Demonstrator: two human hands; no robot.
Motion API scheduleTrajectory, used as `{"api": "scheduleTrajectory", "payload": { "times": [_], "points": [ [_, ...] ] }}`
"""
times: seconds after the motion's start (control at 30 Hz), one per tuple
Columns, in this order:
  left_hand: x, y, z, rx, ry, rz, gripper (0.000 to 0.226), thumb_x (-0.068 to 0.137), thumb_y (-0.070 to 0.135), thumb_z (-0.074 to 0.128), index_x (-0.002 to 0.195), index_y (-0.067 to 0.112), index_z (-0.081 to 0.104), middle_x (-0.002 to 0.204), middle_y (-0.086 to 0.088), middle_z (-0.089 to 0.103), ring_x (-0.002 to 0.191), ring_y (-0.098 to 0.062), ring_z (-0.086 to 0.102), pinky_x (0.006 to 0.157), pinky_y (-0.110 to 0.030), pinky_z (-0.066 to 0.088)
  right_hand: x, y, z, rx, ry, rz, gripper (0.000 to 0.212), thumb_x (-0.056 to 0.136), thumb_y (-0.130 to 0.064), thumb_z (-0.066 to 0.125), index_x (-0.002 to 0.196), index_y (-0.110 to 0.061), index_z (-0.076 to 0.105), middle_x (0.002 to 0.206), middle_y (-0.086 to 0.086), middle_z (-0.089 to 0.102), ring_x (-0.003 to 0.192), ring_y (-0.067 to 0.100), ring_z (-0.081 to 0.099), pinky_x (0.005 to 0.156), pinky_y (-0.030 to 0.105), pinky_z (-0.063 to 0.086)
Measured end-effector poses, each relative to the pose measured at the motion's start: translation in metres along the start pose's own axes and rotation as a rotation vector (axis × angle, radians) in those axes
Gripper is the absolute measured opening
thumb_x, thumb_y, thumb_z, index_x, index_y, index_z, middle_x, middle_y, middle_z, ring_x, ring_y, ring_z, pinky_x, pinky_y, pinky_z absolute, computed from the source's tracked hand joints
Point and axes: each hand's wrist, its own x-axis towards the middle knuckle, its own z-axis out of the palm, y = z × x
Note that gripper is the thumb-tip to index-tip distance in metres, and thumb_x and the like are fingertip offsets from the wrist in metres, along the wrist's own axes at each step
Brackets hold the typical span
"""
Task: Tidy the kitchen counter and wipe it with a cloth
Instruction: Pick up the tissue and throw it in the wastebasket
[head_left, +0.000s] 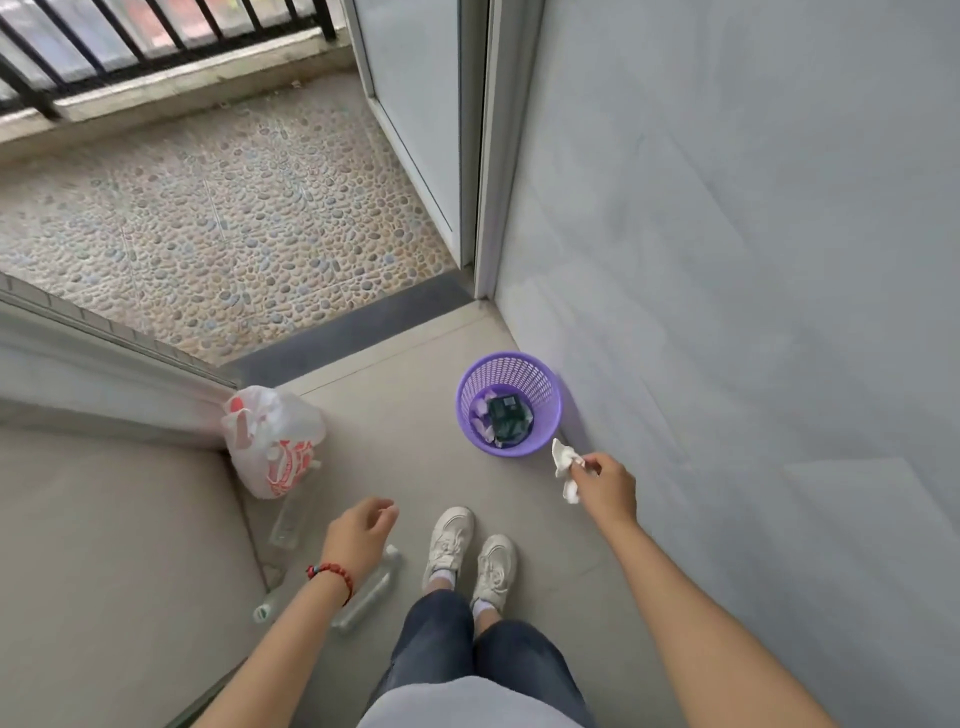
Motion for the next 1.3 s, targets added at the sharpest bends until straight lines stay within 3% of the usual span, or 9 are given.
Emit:
{"api": "scheduleTrajectory", "payload": {
  "times": [0.1,0.23,0.4,0.67,0.83,0.9,1.13,1.3],
  "points": [
    [0.018,0.012,0.001,-0.002,-0.001,0.013,0.029,0.092,0.025,0.049,0.11,0.008,0.063,0.109,-0.012,0.067,0.089,-0.016,0.054,0.082,-0.026,0.04,0.035,-0.033,0.006,0.018,0.037,-0.025,0.02,0.084,-0.014,0.058,0.094,0.002,0.065,0.101,0.023,0.068,0.096,0.036,0.06,0.077,0.034,0.044],
    [0.039,0.024,0.002,-0.02,-0.009,0.018,0.029,0.091,0.026,0.049,0.111,0.008,0.062,0.109,-0.012,0.067,0.089,-0.017,0.054,0.082,-0.027,0.041,0.074,-0.059,0.013,0.078,0.043,0.027,0.022,0.081,-0.015,0.062,0.098,-0.001,0.065,0.106,0.021,0.067,0.099,0.034,0.06,0.072,0.027,0.039],
    [0.048,0.03,0.0,-0.004,-0.031,0.026,0.03,0.092,0.026,0.048,0.113,0.008,0.061,0.11,-0.012,0.066,0.091,-0.017,0.054,0.083,-0.026,0.041,0.075,-0.047,0.011,0.044,-0.028,0.101,0.037,0.083,-0.018,0.063,0.116,-0.001,0.059,0.124,0.019,0.059,0.114,0.032,0.055,0.092,0.031,0.04],
    [0.046,0.052,-0.013,0.142,-0.128,0.078,0.031,0.092,0.027,0.047,0.113,0.009,0.061,0.111,-0.011,0.066,0.095,-0.019,0.057,0.083,-0.024,0.041,0.01,0.013,-0.015,0.205,0.027,0.255,0.032,0.086,-0.019,0.058,0.114,-0.003,0.062,0.118,0.014,0.064,0.111,0.029,0.057,0.09,0.03,0.039],
    [0.051,0.069,-0.019,0.299,-0.257,0.145,0.033,0.093,0.031,0.045,0.115,0.011,0.059,0.114,-0.01,0.065,0.101,-0.023,0.06,0.085,-0.027,0.044,-0.027,0.053,-0.032,0.328,0.165,0.378,0.028,0.087,-0.02,0.055,0.105,-0.002,0.065,0.098,0.01,0.065,0.1,0.031,0.059,0.081,0.029,0.038],
    [0.054,0.079,-0.02,0.354,-0.298,0.185,0.033,0.093,0.031,0.045,0.115,0.011,0.058,0.115,-0.01,0.064,0.102,-0.024,0.059,0.085,-0.026,0.043,-0.044,0.064,-0.033,0.354,0.211,0.426,0.028,0.087,-0.021,0.054,0.106,-0.002,0.064,0.1,0.012,0.065,0.095,0.028,0.058,0.079,0.028,0.037],
    [0.053,0.112,-0.008,0.565,-0.421,0.34,0.032,0.094,0.029,0.044,0.114,0.009,0.06,0.115,-0.012,0.063,0.089,-0.018,0.05,0.08,-0.025,0.037,-0.12,0.099,-0.025,0.439,0.293,0.538,0.027,0.089,-0.016,0.053,0.11,-0.002,0.062,0.117,0.016,0.064,0.108,0.032,0.057,0.081,0.031,0.039],
    [0.03,0.136,0.032,0.682,-0.523,0.439,0.03,0.093,0.029,0.045,0.1,0.007,0.064,0.105,-0.013,0.067,0.094,-0.026,0.059,0.087,-0.032,0.045,-0.186,0.138,-0.016,0.621,0.428,0.652,0.027,0.089,-0.014,0.053,0.11,0.001,0.061,0.119,0.017,0.063,0.108,0.029,0.058,0.077,0.026,0.035]
  ]
}}
